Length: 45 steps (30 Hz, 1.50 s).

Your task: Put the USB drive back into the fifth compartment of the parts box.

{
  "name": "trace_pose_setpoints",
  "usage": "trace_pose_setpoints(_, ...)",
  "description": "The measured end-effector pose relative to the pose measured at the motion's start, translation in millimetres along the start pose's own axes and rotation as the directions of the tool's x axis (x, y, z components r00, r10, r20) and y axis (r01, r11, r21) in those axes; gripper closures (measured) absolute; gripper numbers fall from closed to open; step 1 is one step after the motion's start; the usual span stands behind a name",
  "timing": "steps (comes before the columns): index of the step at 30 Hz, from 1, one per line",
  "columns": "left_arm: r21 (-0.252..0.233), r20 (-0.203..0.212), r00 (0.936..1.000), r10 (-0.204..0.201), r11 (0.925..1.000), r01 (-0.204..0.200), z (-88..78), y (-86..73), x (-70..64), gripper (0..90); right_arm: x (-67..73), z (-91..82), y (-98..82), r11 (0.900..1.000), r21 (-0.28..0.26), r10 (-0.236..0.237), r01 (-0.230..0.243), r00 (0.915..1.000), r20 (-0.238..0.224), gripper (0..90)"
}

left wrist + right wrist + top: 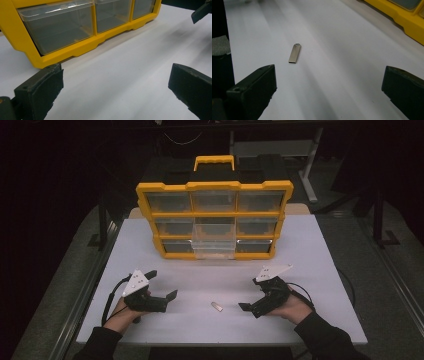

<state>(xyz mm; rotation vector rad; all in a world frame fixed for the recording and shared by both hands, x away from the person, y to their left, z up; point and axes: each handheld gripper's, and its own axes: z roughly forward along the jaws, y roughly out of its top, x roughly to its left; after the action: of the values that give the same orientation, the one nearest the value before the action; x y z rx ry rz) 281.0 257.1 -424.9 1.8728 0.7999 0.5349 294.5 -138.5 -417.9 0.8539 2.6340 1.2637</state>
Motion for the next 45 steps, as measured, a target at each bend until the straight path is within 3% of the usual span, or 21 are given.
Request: trace_pose_setpoints(45, -0.011, 0.021, 0.9997, -0.012, 0.9999, 0.012, 3.3, 1.2, 0.5, 0.0, 16.4, 31.4, 36.9, 0.999, 0.014, -0.047, 0.048, 0.9972, -0.059, 0.0)
